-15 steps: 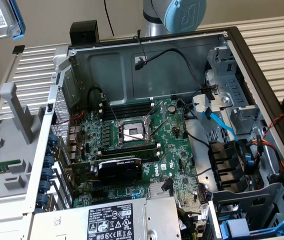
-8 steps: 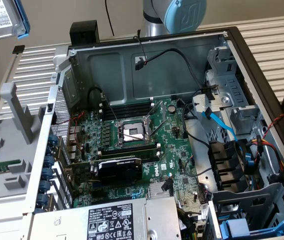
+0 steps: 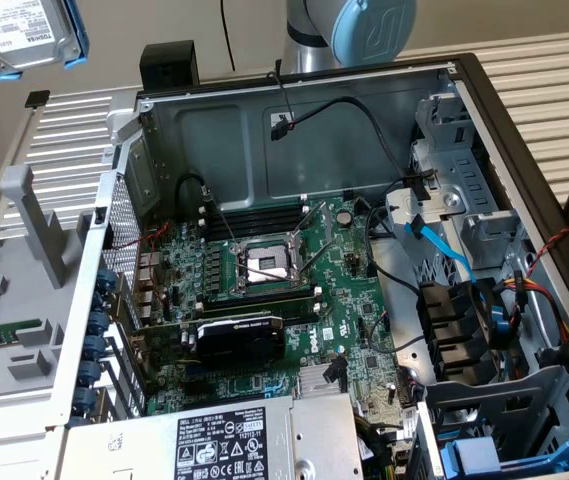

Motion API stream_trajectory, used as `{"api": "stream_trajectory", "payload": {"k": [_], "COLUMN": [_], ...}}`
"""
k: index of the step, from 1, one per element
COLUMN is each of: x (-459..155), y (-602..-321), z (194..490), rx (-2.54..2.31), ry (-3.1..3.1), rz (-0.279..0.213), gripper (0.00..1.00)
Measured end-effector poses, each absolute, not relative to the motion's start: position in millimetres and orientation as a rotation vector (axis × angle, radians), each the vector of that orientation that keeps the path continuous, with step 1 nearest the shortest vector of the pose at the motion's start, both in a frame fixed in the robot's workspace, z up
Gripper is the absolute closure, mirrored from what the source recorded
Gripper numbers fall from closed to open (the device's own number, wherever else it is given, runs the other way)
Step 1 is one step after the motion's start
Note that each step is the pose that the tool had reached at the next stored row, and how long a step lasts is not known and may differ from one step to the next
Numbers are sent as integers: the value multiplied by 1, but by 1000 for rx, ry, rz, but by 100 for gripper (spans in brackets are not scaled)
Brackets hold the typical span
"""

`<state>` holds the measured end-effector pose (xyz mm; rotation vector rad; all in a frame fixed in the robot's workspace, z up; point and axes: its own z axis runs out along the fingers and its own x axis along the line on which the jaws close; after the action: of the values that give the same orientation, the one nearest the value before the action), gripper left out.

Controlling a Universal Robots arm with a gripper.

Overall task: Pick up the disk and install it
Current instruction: 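Pick up the disk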

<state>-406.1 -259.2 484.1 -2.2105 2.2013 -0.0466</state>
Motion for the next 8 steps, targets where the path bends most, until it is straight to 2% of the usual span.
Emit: {"api": "stream_trajectory", "payload": {"k": [8], "x": [-376], "y": [-259], "z": [492], "rx": [-2212], "ry": [2200], "rz": [-46], "gripper": [63]}}
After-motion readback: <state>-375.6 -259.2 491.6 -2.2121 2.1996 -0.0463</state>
